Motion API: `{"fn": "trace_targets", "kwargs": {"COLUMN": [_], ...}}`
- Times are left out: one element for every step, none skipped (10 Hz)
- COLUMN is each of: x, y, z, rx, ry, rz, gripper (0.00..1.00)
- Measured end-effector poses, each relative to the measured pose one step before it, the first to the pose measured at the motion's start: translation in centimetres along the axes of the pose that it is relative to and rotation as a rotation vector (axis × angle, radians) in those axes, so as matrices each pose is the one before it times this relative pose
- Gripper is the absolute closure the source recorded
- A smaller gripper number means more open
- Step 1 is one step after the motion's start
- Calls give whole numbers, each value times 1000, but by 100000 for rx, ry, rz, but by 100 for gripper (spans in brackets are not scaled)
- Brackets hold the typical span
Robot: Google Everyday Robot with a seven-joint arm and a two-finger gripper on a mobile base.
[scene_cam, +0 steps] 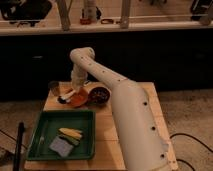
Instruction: Place brush in red bowl
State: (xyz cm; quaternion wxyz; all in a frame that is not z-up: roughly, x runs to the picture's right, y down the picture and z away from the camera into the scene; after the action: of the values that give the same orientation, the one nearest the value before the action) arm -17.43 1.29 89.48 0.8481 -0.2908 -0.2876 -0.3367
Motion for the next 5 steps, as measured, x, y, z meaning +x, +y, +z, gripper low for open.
{"fn": "trace_targets", "kwargs": {"x": [45, -84, -163, -136, -31], "y": [-28, -158, -189, -174, -137], "z": [126, 151, 224, 230, 145], "rx": [-325, -229, -274, -379, -210], "ry": [-321, -368, -398, -443, -373], "rz": [88, -104, -254, -286, -204], "gripper": [71, 61, 51, 40, 31]}}
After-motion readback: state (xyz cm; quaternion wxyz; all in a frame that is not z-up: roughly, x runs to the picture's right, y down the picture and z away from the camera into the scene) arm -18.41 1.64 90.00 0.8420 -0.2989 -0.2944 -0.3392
